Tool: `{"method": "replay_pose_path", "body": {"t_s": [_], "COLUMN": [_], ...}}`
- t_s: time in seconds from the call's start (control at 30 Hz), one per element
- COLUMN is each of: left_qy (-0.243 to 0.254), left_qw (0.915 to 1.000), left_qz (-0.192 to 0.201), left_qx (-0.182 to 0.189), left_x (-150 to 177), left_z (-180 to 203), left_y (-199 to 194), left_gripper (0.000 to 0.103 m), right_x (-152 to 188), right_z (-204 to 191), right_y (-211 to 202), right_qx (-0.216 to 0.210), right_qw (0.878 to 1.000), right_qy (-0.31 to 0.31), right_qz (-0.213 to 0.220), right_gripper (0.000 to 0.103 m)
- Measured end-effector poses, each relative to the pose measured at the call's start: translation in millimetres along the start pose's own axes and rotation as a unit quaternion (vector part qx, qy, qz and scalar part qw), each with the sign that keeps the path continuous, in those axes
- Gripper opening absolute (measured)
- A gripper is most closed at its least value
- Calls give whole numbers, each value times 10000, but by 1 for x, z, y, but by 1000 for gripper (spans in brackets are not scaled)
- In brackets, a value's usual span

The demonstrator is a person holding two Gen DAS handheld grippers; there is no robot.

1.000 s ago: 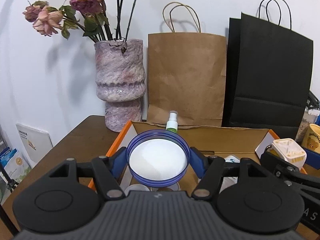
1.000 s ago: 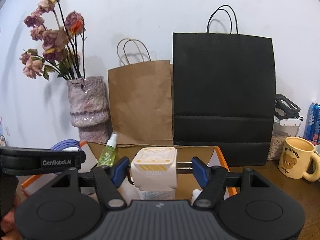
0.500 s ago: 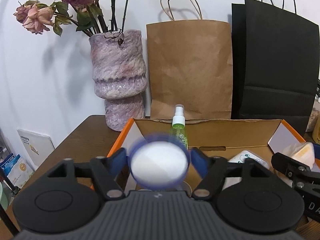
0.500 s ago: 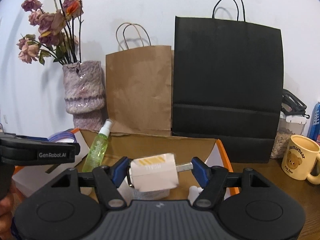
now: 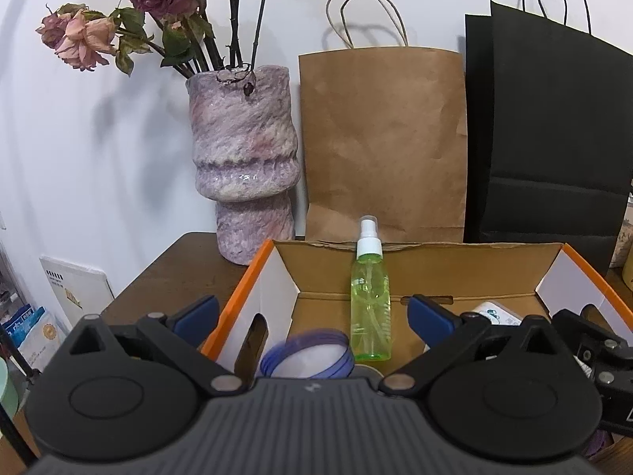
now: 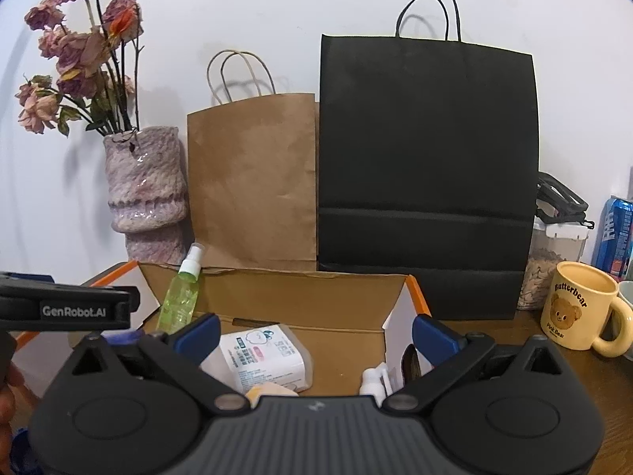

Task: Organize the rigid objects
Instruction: 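Release the jar lid with the left tool while the right tool drops the plug adapter in, then withdraw both tools from the box toward the remaining caps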

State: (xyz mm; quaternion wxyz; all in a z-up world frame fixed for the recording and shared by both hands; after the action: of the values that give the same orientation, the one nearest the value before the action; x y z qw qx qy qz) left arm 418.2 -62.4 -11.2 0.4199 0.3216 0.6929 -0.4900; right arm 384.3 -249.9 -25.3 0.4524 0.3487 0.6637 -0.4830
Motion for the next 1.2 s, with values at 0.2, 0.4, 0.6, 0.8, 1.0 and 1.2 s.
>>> {"method": "replay_pose_path", "body": {"t_s": [0.2,0.4,0.6,0.8,1.0,1.2], "left_qy": [-50,-130,-89,-105,-121,-167], "left_qw": [10000,9999,10000,9999,9999,9998], "left_qz": [-43,-55,12,-32,-63,-78], "left_qx": [-11,-11,-3,58,80,99], "left_x": [0,1,5,13,21,31], "left_z": [-3,-8,-11,-14,-21,-29], "left_y": [0,-6,-16,-27,-40,-57], "left_gripper": [103,103,103,103,103,103], "right_x": [0,1,6,10,17,27], "right_z": [-1,-1,-1,0,-5,-10], "right_y": [-2,-10,-23,-38,-58,-79], "right_qx": [31,55,73,72,91,141], "right_qw": [10000,10000,9999,9999,9997,9996], "right_qy": [-6,28,-15,-63,-88,-122], "right_qz": [16,76,126,121,194,215], "right_gripper": [103,103,103,103,103,103]}}
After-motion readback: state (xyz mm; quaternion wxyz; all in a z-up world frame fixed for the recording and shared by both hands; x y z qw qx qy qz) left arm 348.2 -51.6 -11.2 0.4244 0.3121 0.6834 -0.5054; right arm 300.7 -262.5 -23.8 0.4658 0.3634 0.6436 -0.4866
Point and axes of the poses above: each gripper's, at about its wrist camera, not at the fingertips, and y roughly the way its jaws point, z to its right, x to its underside, the point moved 3 cm from there along y, roughly the way its jaws point, and after that the axes turned 15 degrees about -x, right-handed, at the moved point
